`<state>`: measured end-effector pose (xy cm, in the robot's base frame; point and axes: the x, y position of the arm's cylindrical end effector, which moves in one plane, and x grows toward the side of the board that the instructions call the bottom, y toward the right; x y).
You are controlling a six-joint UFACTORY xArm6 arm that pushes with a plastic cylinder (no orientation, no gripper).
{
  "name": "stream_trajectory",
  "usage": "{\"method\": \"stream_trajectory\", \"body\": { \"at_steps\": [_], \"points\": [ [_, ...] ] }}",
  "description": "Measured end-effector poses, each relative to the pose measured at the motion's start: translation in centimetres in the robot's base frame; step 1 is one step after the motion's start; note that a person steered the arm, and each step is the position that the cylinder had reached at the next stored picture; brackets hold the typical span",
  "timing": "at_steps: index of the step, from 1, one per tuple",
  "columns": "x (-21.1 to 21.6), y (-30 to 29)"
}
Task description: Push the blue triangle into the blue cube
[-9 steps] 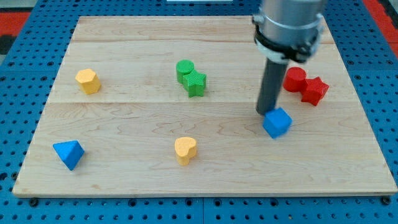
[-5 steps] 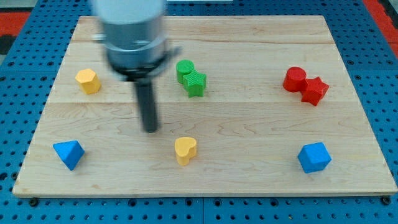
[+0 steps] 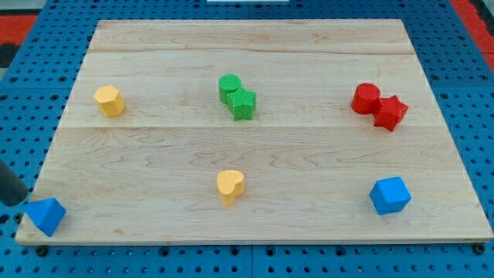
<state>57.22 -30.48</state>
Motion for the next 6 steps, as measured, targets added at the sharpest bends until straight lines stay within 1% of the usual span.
{"method": "stream_trajectory", "body": {
  "at_steps": [1, 2, 3, 4, 5, 6],
  "points": [
    [4.4, 0.1],
    [4.2, 0.6],
    [1.4, 5.1],
    [0.0, 11.1],
    [0.4, 14.5],
    [1.7, 15.0]
  ]
}}
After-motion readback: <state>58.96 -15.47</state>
